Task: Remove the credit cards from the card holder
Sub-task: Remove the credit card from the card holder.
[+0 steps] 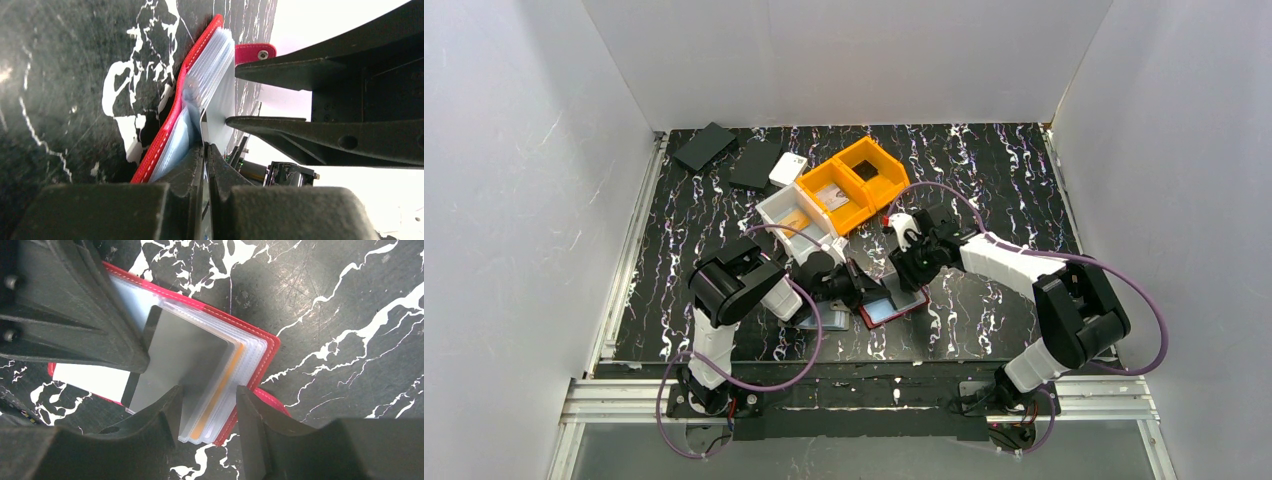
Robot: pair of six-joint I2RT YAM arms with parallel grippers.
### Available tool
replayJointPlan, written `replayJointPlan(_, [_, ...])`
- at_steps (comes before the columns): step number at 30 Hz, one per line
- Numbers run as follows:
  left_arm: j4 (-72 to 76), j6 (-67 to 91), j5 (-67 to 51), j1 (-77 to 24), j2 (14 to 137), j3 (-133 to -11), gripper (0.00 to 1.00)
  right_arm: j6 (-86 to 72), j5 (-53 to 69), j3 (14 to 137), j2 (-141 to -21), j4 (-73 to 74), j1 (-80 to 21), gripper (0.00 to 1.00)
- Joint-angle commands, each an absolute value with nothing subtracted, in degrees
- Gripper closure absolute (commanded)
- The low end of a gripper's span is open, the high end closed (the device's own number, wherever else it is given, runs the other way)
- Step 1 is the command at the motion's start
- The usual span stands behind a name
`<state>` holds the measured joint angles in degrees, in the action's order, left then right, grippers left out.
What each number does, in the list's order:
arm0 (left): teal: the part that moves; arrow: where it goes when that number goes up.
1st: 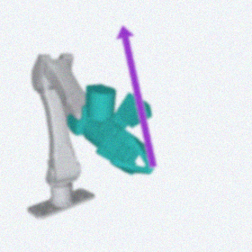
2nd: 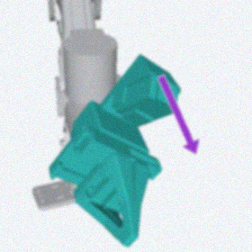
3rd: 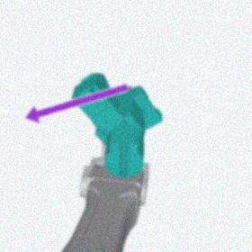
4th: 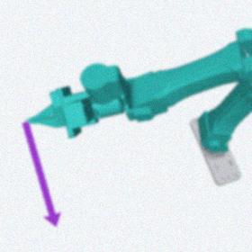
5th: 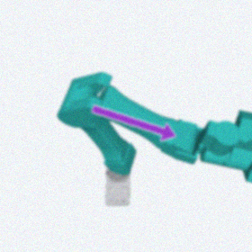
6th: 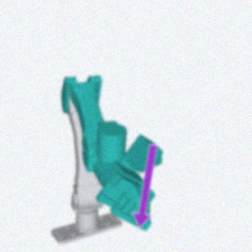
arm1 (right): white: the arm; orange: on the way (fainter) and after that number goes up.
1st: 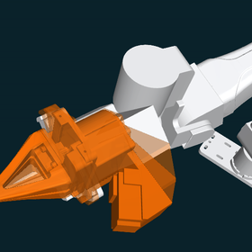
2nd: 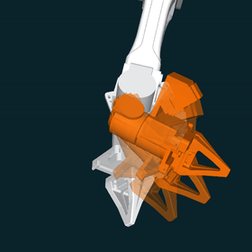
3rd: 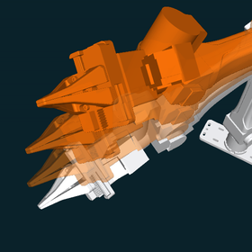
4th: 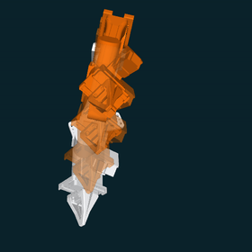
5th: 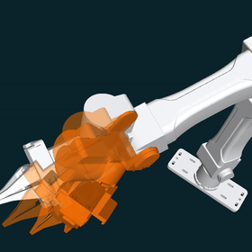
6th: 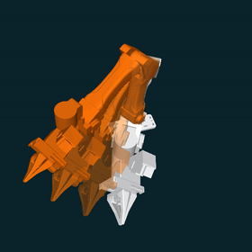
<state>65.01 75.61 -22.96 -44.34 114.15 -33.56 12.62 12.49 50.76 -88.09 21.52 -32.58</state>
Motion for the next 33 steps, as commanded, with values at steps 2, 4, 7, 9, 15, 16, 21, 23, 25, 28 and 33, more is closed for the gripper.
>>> replayJointPlan(2, [62.96, 73.58, -23.05, -43.66, 110.84, -29.89, 1.00, 12.57, 9.40, 49.70, -88.24, 22.10, -31.86, 0.49])
replayJointPlan(4, [62.93, 73.40, -23.30, -43.51, 110.28, -29.42, 1.00, 12.58, 9.09, 49.83, -88.77, 22.23, -31.84, 0.49])
replayJointPlan(7, [62.99, 73.03, -23.55, -43.52, 109.13, -28.66, 1.00, 12.47, 8.72, 49.97, -88.98, 22.33, -31.82, 0.49])
replayJointPlan(9, [62.93, 72.80, -23.64, -43.37, 108.30, -28.04, 1.00, 12.35, 9.21, 49.84, -88.67, 22.28, -31.70, 0.48])
replayJointPlan(15, [62.59, 72.49, -24.59, -43.19, 107.62, -27.76, 1.00, 11.48, 19.72, 48.34, -85.82, 20.81, -29.19, 0.32])
replayJointPlan(16, [62.58, 72.39, -24.83, -43.20, 107.66, -27.84, 1.00, 10.62, 21.55, 48.08, -85.51, 20.31, -28.20, 0.31])
replayJointPlan(21, [62.65, 72.00, -25.92, -43.17, 107.66, -27.69, 1.00, 8.20, 27.48, 48.06, -87.26, 19.69, -23.43, 0.36])
replayJointPlan(23, [62.59, 71.94, -26.47, -43.20, 107.87, -27.83, 1.00, 7.81, 28.40, 48.03, -87.76, 19.48, -23.38, 0.36])
replayJointPlan(25, [62.66, 71.81, -26.94, -43.24, 108.01, -27.99, 1.00, 7.52, 28.56, 48.20, -88.53, 19.47, -23.38, 0.37])
replayJointPlan(28, [62.58, 71.46, -27.57, -43.19, 108.51, -28.42, 1.00, 7.32, 30.21, 48.22, -89.40, 19.39, -23.38, 0.36])
replayJointPlan(33, [62.63, 70.04, -29.26, -43.20, 109.34, -29.30, 1.00, 7.16, 29.59, 47.75, -90.30, 19.02, -23.64, 0.34])
